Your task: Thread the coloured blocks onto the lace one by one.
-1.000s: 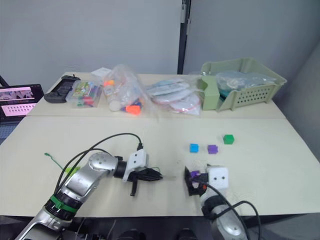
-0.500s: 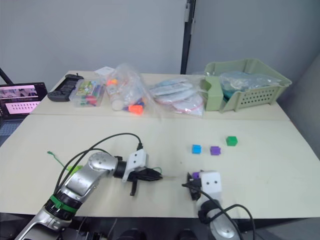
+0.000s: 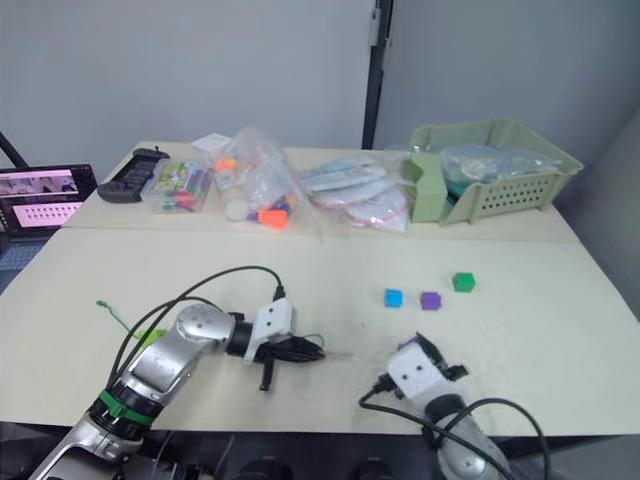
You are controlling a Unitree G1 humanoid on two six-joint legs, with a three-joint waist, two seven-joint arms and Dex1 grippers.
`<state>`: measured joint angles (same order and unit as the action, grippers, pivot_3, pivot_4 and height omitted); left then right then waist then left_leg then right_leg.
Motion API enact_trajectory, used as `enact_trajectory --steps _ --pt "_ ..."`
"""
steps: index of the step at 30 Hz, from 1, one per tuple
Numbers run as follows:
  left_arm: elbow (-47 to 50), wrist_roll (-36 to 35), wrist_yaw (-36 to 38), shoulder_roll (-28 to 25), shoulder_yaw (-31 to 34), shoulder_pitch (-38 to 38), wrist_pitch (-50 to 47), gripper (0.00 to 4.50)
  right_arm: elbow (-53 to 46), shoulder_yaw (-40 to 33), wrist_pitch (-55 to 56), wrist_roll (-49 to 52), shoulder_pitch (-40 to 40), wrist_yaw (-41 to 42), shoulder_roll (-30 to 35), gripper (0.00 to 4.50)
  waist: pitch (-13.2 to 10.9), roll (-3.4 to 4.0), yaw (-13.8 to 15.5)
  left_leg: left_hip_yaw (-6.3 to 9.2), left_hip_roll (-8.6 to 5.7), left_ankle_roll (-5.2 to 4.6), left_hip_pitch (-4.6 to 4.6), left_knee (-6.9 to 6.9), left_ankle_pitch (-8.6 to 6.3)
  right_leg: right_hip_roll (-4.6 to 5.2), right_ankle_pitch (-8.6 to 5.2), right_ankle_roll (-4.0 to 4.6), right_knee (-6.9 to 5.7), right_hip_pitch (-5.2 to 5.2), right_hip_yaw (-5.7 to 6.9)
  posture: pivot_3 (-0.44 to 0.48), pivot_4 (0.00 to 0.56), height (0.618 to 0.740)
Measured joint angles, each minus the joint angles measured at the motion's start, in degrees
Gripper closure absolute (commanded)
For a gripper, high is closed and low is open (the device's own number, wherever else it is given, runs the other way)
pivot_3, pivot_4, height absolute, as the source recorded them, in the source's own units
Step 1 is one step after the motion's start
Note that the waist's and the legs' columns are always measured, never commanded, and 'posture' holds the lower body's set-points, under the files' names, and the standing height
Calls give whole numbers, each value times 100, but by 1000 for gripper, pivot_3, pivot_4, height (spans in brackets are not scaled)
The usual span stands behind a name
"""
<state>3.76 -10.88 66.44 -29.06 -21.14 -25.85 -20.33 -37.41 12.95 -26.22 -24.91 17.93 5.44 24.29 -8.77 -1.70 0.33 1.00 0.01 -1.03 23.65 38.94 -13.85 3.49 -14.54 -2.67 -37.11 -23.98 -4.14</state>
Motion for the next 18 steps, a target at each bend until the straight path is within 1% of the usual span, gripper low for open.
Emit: enact_trajectory --steps 3,6,7,11,16,18 --pt "27 -5 -9 4 -2 0 -21 4500 54 175 -334 -516 -50 38 -40 3290 0 0 -10 -10 8 9 -12 -1 22 -10 -5 9 -3 13 6 0 150 740" --pt "75 -21 -42 3 -3 3 -111 4500 91 191 -527 -640 -108 59 -265 3290 0 -1 -12 -10 13 7 -74 -1 25 -9 -9 9 5 87 15 0 150 740" --pt "108 -26 -53 -2 -2 7 -118 4500 99 205 -569 -673 -125 79 -309 3290 0 -1 -12 -10 13 7 -80 -1 25 -7 -14 1 7 95 15 0 150 740" --pt "174 -32 -69 -12 -2 64 -145 4500 93 234 -799 -761 -228 275 -480 3290 2 -4 -47 -5 17 7 -81 -1 25 -9 -9 8 5 94 14 0 150 740" --pt "176 -34 -73 -7 -2 64 -195 4500 14 123 -1309 -610 -391 665 -809 3290 23 -29 -91 36 20 7 -85 -4 25 -10 -9 10 3 97 18 0 150 740" --pt "176 -35 -73 -8 -2 64 -210 4500 -53 3 -1438 -485 -394 740 -986 2256 28 -37 -95 38 19 7 -85 -6 25 -9 -9 10 3 96 19 0 150 740"
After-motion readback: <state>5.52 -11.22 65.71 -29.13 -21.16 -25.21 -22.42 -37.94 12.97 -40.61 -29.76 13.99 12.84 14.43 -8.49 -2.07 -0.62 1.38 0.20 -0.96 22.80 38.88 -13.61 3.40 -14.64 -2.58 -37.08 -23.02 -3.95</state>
